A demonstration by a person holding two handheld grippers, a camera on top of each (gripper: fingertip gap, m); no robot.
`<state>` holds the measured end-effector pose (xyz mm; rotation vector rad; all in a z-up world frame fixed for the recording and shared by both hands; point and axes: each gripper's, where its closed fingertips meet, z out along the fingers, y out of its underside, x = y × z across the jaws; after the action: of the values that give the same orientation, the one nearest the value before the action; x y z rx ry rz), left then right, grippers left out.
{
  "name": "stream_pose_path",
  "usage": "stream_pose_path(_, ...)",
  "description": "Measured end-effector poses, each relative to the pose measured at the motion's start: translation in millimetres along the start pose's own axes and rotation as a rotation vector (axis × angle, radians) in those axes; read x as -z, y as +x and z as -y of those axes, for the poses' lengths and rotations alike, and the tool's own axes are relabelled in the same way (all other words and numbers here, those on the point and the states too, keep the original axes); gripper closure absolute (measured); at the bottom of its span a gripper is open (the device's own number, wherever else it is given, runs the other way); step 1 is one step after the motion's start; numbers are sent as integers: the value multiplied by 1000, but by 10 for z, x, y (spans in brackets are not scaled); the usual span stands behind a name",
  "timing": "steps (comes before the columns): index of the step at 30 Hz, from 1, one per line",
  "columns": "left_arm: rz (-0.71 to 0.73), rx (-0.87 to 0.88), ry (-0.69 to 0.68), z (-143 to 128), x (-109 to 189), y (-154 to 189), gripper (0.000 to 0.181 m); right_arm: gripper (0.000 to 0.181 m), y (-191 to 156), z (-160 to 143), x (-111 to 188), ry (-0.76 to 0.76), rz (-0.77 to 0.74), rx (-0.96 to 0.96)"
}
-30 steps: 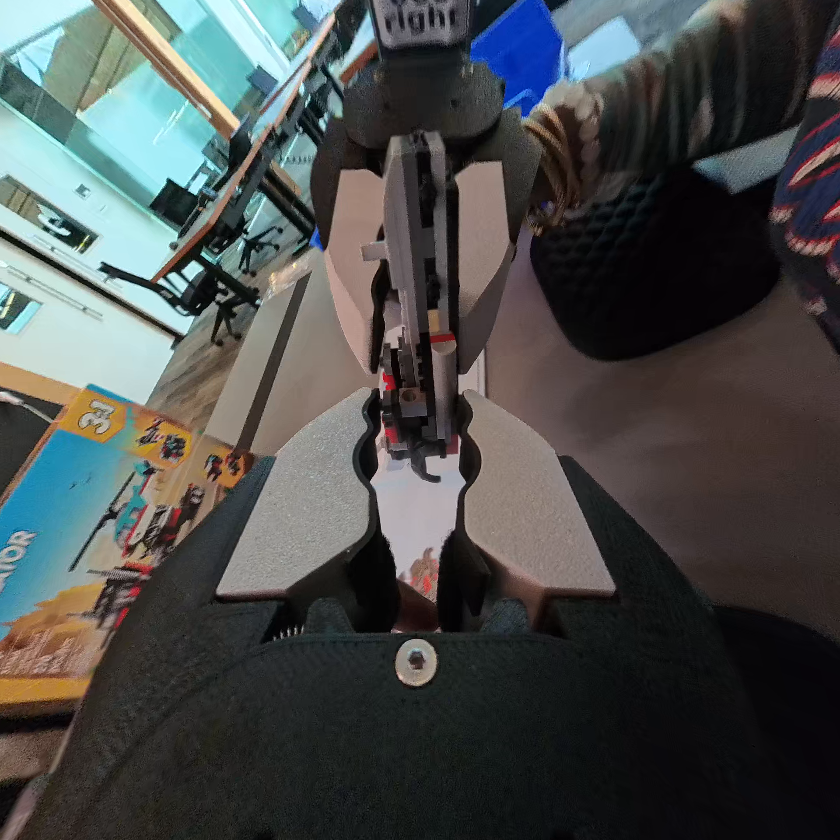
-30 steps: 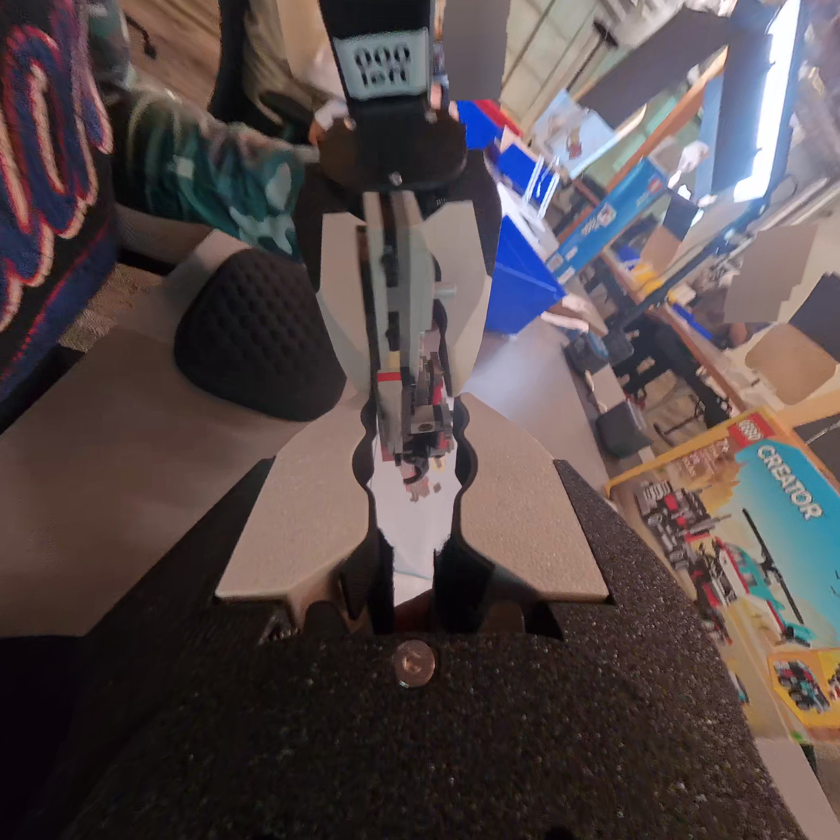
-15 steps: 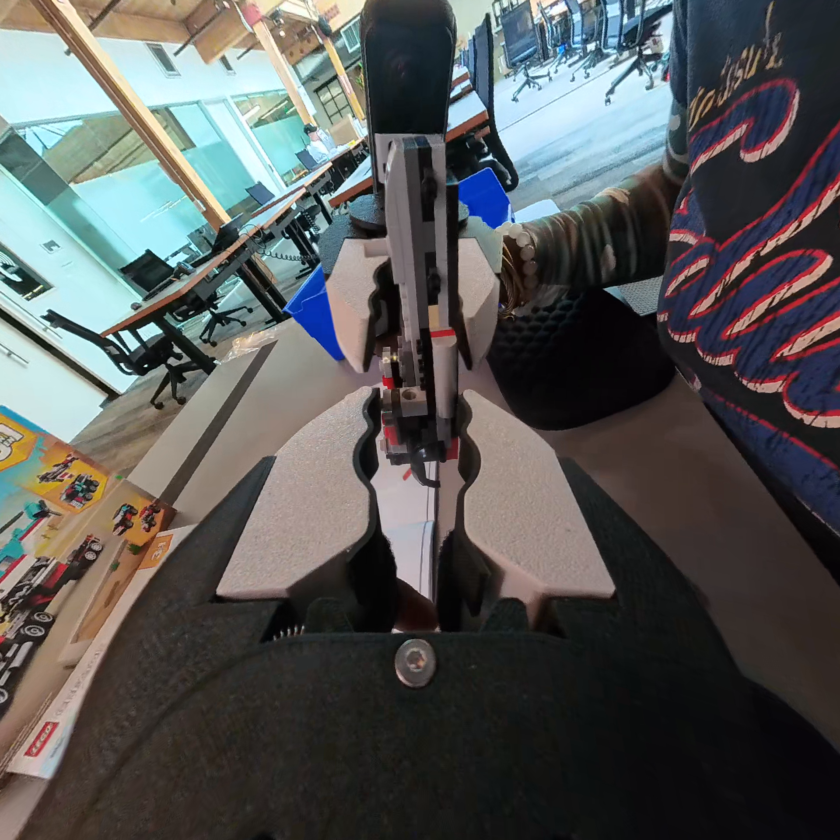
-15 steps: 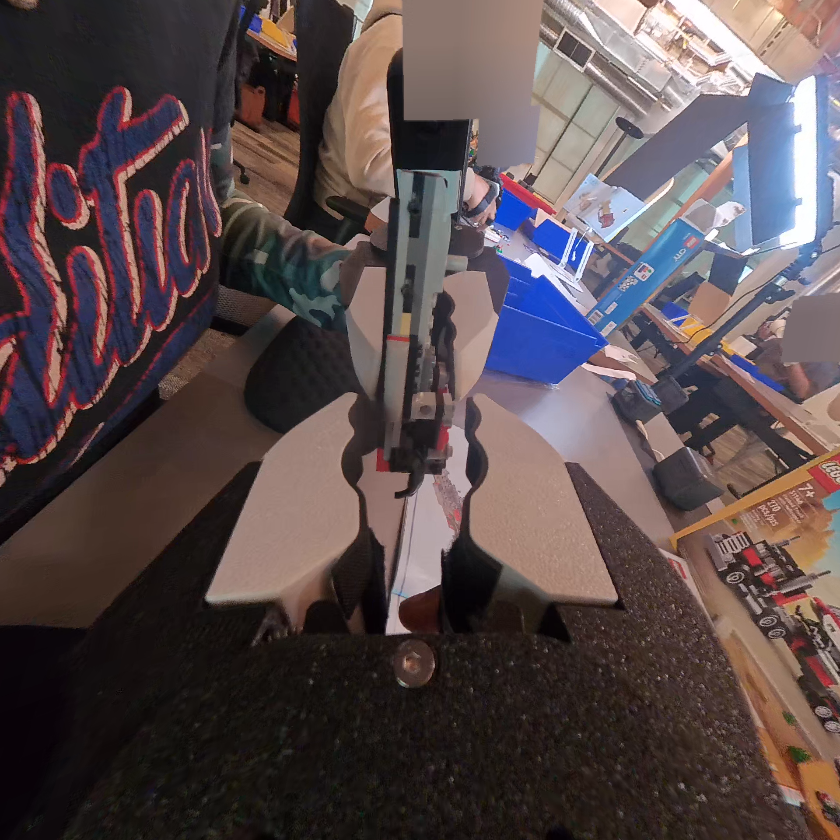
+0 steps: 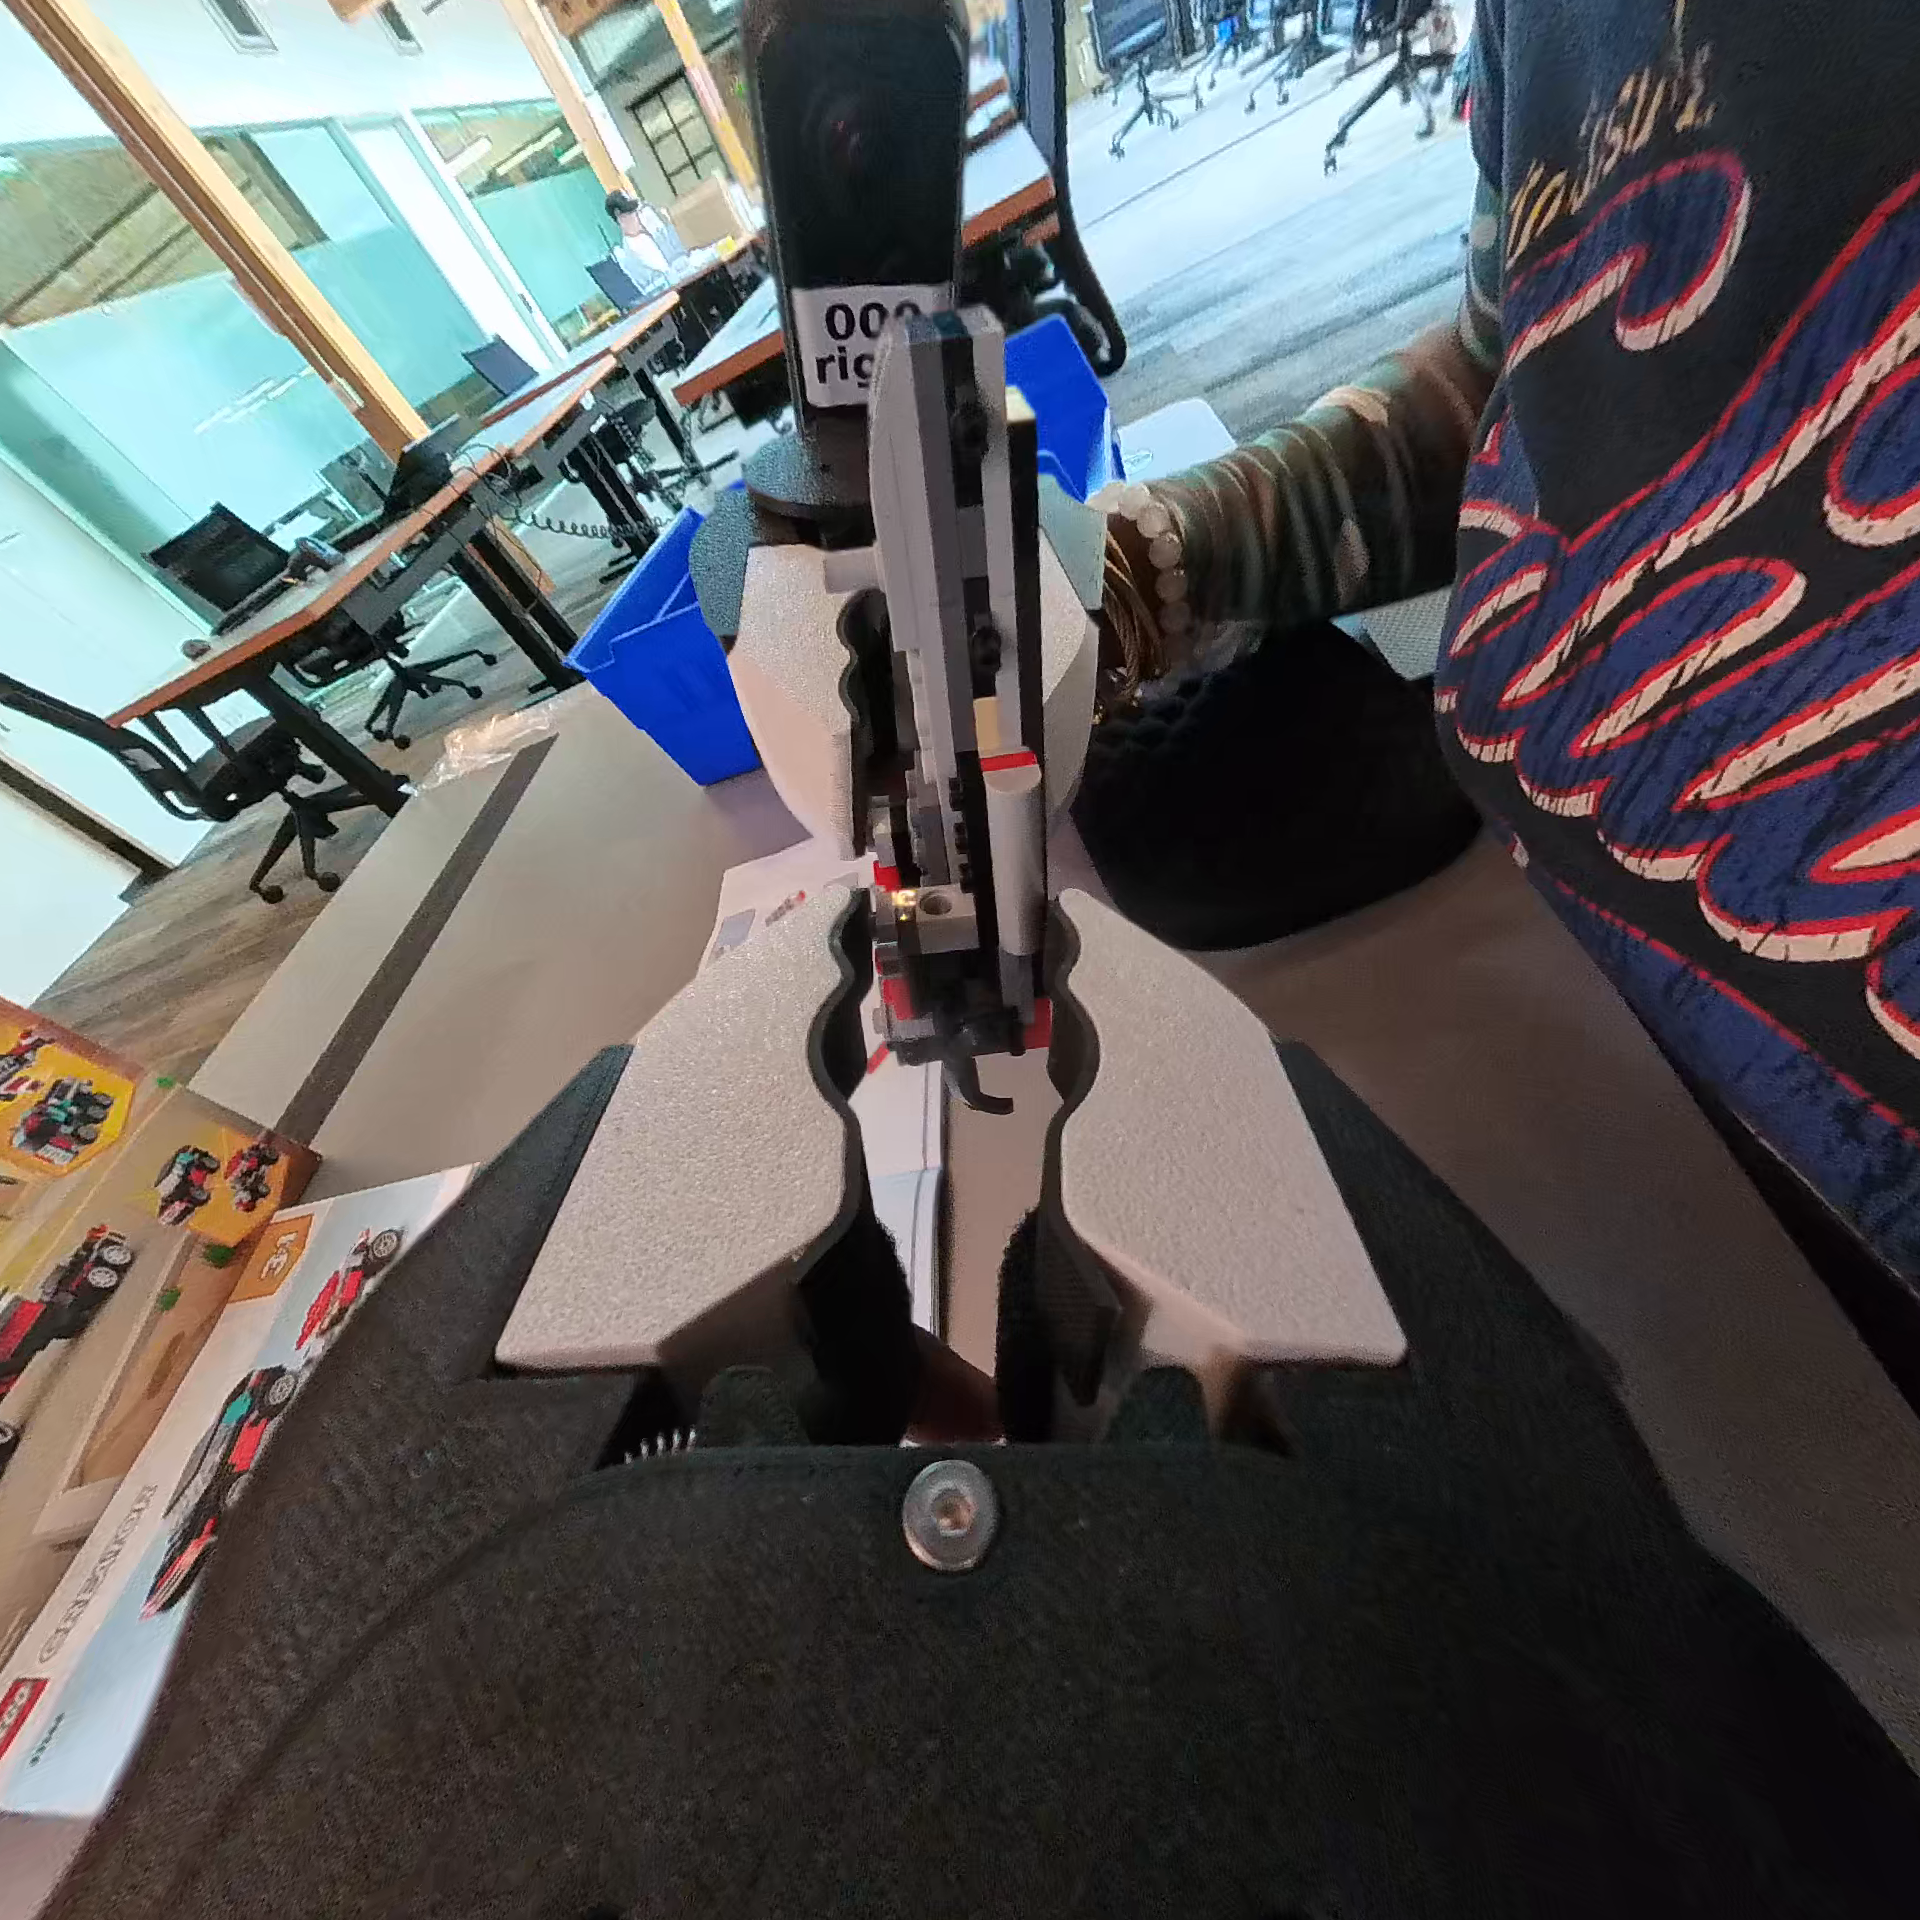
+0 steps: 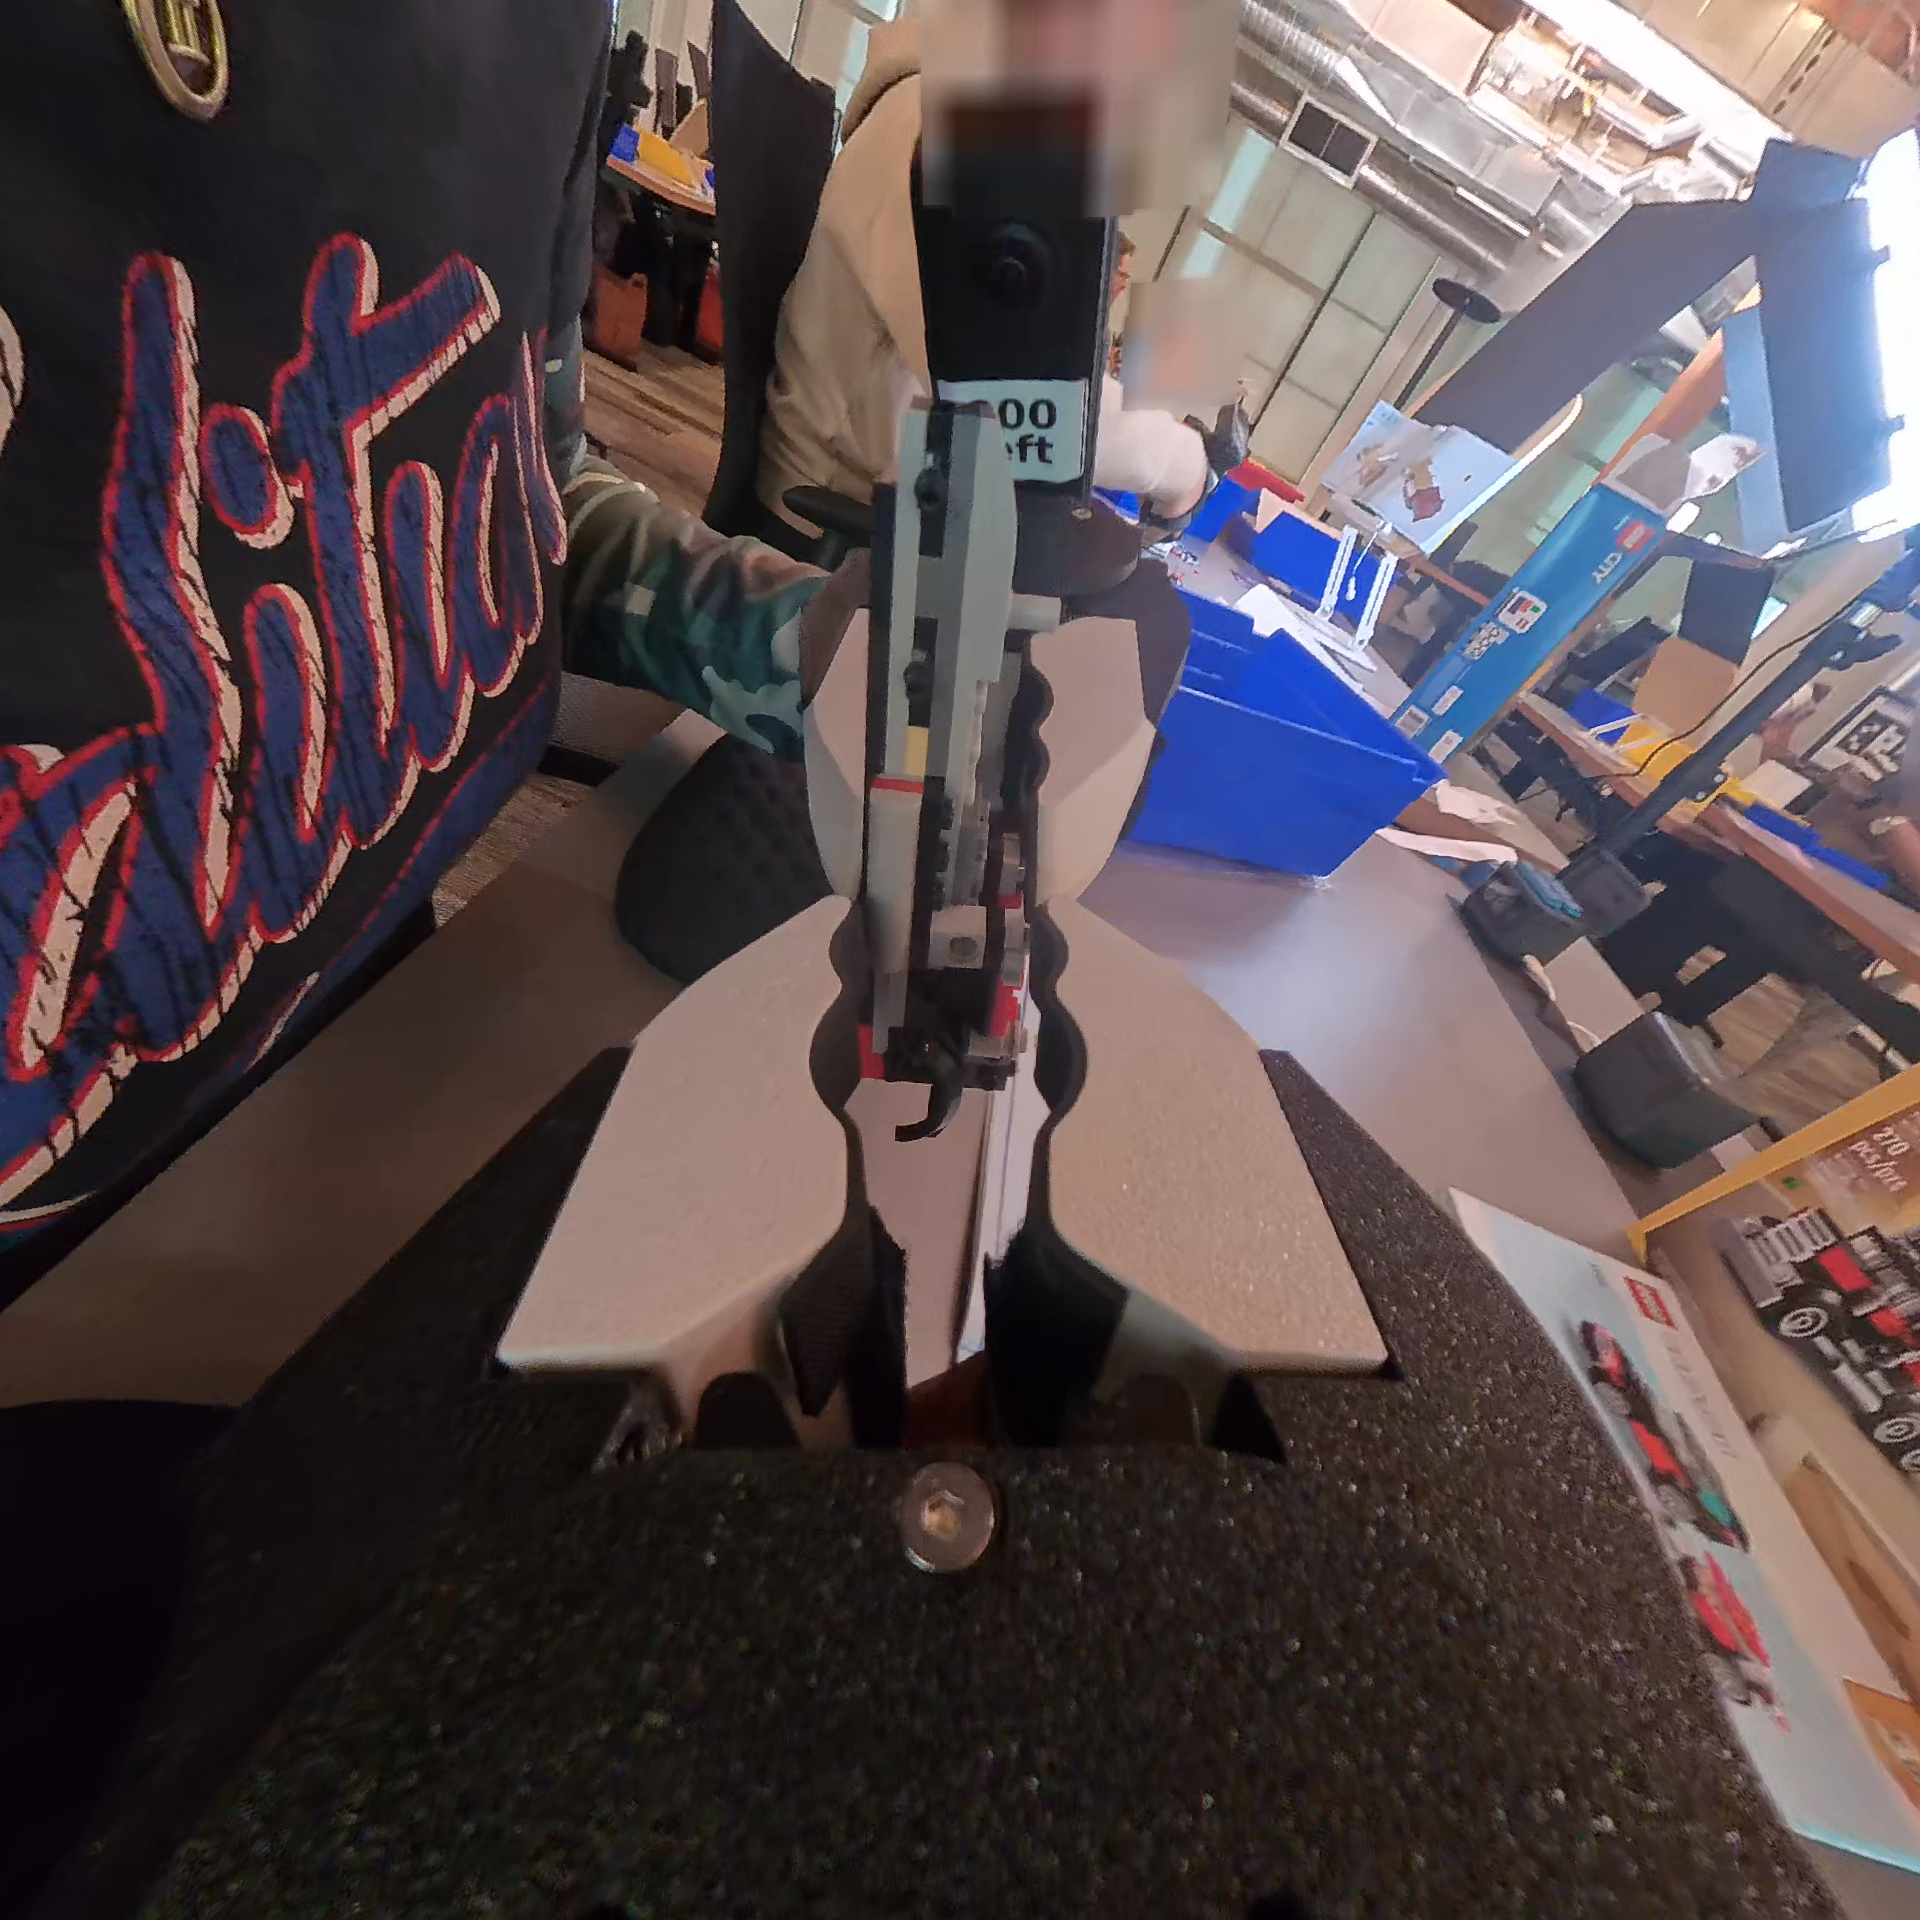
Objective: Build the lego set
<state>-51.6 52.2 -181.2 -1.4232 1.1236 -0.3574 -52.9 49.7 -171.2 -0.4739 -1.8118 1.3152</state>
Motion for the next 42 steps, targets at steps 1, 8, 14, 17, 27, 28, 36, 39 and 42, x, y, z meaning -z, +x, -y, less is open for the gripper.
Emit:
stream_pose_path(1, -2, -6, -14, -13, -2, 10, 150, 152, -11, -13, -4, -1, 3, -14)
stream_pose_path(8, -21, 0, -103, -87, -5, 80, 150, 152, -74, -83, -29, -23, -7, -35)
stream_pose_path(14, 8, 45, -79, -82, -6, 104, 150, 153, -93, -67, -30, -5, 2, -46)
stream_pose_path(17, 14, 51, -79, -89, -6, 126, 151, 152, -115, -82, -37, -37, 18, -42)
stream_pose_path(27, -7, 93, -75, -210, -21, 134, 151, 152, -115, -216, -58, -75, 20, -88)
stream_pose_path(28, -5, 90, -72, -217, -21, 127, 151, 152, -108, -223, -58, -76, 17, -86)
stream_pose_path(36, 31, 16, -75, -226, 8, 66, 149, 152, -57, -199, -74, -106, -60, 33)
stream_pose_path(39, 94, 67, -19, -169, 96, -40, 134, 152, 76, -146, -52, -153, -178, 193)
stream_pose_path(42, 169, 338, 150, -55, 270, -228, 124, 152, 262, -141, 33, -286, -304, 425)
